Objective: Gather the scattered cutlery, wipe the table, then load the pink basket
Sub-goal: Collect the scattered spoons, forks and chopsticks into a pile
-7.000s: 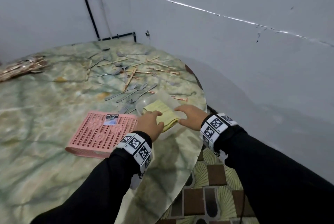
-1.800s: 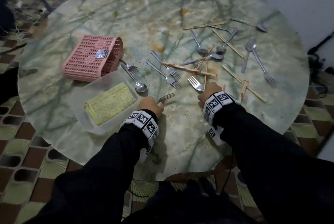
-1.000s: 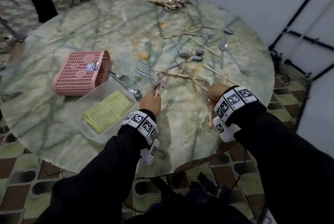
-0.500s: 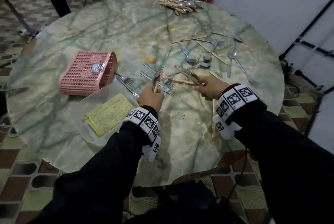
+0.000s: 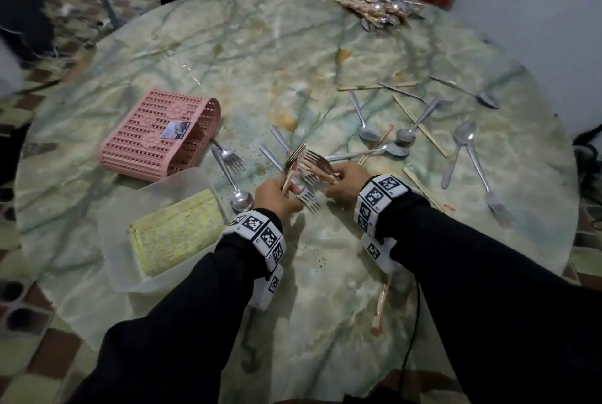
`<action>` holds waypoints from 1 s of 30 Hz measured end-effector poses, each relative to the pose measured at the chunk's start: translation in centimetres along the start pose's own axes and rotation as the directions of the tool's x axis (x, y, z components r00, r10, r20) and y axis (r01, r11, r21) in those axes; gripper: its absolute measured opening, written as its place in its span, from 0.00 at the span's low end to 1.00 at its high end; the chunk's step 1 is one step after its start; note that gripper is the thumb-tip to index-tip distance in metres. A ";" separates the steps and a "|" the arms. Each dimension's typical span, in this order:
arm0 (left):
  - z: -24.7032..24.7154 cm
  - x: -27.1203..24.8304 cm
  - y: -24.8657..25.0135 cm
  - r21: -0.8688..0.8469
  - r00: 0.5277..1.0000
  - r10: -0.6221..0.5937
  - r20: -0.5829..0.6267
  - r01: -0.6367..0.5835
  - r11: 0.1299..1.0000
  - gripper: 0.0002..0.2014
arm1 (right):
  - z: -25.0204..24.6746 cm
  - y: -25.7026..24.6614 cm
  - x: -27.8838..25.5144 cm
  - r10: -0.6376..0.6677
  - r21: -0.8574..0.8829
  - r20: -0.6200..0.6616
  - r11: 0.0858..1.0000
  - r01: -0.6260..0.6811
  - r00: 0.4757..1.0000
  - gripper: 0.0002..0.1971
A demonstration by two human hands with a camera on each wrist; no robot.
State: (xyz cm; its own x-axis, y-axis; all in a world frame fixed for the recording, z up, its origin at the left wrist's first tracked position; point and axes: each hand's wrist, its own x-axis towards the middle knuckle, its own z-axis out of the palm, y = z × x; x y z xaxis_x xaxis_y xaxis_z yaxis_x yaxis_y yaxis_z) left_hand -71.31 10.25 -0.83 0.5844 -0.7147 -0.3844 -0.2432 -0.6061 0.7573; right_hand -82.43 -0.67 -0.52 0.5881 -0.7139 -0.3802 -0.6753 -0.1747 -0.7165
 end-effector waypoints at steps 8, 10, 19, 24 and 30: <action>0.9 1.5 0.4 -0.060 0.997 -0.067 -0.030 0.065 0.996 0.16 | -0.1 0.5 3.7 -0.018 -0.149 0.119 0.988 0.036 0.993 0.16; 0.8 1.7 0.2 -0.096 0.996 -0.088 -0.005 0.087 0.992 0.15 | -0.5 0.6 4.1 -0.033 -0.157 0.145 0.986 0.056 0.989 0.16; 0.8 1.9 0.0 -0.122 0.990 -0.139 0.000 0.138 0.983 0.12 | -0.4 1.5 4.6 -0.078 -0.135 0.194 0.985 0.106 0.978 0.17; 0.2 1.7 -0.5 -0.091 0.988 -0.143 0.055 0.148 0.985 0.16 | -0.4 1.5 4.7 -0.020 -0.240 0.208 0.968 0.071 0.978 0.11; -0.3 1.6 -0.6 0.052 0.987 -0.132 0.092 0.127 0.990 0.16 | -1.1 1.8 3.5 -0.038 -0.320 0.208 0.941 0.105 0.977 0.06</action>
State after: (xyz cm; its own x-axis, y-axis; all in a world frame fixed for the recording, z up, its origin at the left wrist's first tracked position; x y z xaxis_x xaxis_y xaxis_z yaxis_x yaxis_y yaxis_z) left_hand -69.96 9.56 -1.74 0.5373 -0.6577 -0.5279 -0.2070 -0.7096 0.6735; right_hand -82.06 -4.21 -2.48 0.6930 -0.5497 -0.4664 -0.7168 -0.4565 -0.5270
